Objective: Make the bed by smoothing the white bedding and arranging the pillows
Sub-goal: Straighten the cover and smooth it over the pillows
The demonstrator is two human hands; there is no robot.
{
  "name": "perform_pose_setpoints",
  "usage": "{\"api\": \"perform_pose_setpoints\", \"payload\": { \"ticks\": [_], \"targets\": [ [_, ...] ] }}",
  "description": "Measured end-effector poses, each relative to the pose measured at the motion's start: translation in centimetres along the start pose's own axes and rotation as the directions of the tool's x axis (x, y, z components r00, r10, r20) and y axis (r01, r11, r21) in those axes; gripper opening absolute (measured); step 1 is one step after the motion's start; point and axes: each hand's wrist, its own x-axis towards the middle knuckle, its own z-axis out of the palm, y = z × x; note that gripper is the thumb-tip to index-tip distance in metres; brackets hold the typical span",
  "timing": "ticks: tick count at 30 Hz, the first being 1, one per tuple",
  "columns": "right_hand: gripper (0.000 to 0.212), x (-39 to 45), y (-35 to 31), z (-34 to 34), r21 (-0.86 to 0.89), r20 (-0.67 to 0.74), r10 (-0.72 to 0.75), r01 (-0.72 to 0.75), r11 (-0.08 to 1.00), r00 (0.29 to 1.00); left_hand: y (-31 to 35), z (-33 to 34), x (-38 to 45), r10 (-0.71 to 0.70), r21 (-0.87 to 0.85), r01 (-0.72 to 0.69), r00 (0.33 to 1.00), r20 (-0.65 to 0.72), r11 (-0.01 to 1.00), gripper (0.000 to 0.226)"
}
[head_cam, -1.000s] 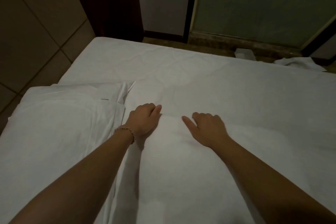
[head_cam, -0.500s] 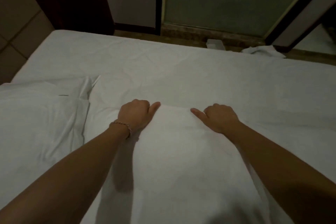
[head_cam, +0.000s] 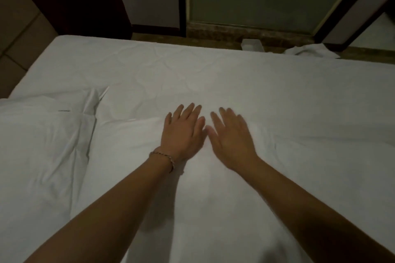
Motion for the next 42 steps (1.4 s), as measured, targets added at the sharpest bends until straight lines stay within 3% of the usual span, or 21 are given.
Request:
{"api": "perform_pose_setpoints", "payload": {
  "ticks": [2,7,12,16,22,26,32,36,42],
  "targets": [
    [0.068,-2.8,0.6,1.1,-0.018,0.115,-0.007,0.009,1.000,0.993,1.2,1.1,-1.0,0.033,0.035,-0.034,0.999,0.021,0.999,0.063],
    [0.067,-7.1,8.6,3.2,-0.159,0.221,0.295,-0.264,0.951,0.930,-1.5,3.3,-4.0,-0.076,0.241,0.053,0.993,0.085,0.969,0.067],
    [0.067,-9.0,9.0,1.5,-0.144,0.191,0.265,-0.240,0.960,0.945,1.6,3.1,-5.9,-0.103,0.177,0.089,0.992,0.073,0.980,0.075],
    [0.071,-12.3,9.5,-1.0,-0.076,0.207,0.253,-0.242,0.967,0.945,6.3,2.8,-8.5,-0.074,0.126,0.059,0.990,0.120,0.990,0.075],
    [0.080,-20.4,12.5,-8.6,-0.067,0.264,0.264,-0.255,0.965,0.928,16.9,1.7,-15.3,-0.051,0.061,0.043,0.989,0.138,0.997,0.094],
    [0.089,-27.3,17.0,-15.0,-0.095,0.290,0.364,-0.351,0.931,0.885,26.7,2.0,-19.1,0.016,0.066,-0.031,0.976,0.218,0.997,0.102],
    [0.109,-35.7,26.3,-24.1,-0.144,0.212,0.602,-0.584,0.799,0.770,41.9,2.6,-18.3,0.247,0.085,-0.279,0.930,0.271,0.957,0.109],
    [0.085,-40.8,31.3,-27.3,-0.095,0.107,0.764,-0.758,0.645,0.636,49.7,2.4,-17.8,0.430,0.098,-0.475,0.853,0.295,0.875,0.092],
    [0.073,-49.3,35.7,-30.3,-0.027,0.056,0.920,-0.920,0.391,0.389,58.9,4.8,-17.6,0.652,0.116,-0.734,0.655,0.382,0.669,0.097]
  ]
}}
